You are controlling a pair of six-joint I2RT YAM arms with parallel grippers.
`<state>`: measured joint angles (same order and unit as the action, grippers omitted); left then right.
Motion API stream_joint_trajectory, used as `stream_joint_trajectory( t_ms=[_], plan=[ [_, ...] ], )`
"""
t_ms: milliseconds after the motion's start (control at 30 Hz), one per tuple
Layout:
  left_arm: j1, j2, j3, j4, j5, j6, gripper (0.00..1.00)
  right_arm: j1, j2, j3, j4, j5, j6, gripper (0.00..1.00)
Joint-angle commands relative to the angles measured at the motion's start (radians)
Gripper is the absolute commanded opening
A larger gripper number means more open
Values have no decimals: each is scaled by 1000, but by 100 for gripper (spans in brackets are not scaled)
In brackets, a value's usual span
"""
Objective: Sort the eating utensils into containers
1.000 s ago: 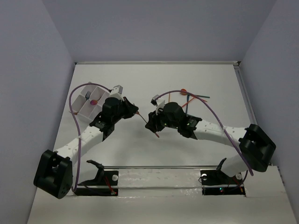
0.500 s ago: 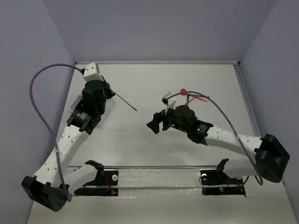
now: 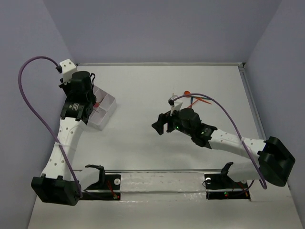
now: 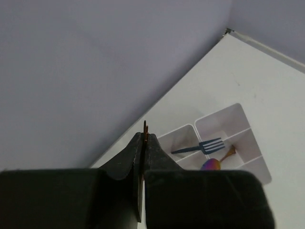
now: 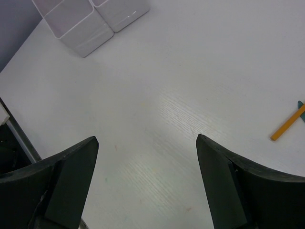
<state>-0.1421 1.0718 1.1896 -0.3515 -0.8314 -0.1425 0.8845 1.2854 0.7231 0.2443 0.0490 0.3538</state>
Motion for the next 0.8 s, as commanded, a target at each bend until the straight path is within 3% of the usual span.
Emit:
stream_joint_trajectory(
  t_ms=[0, 167, 400, 767],
  plan=[
    [39, 66, 77, 92, -166, 67, 6, -13, -9, -8, 67, 3, 17, 89],
    [113, 146, 117, 164, -181, 132, 6, -13, -3, -10, 70, -5, 19, 89],
    [122, 252, 182, 282, -239, 227, 6, -13, -6, -16, 82, -31, 22, 88],
    [122, 212, 5, 593, -233, 345, 6, -22, 3, -13, 84, -38, 19, 88]
  ],
)
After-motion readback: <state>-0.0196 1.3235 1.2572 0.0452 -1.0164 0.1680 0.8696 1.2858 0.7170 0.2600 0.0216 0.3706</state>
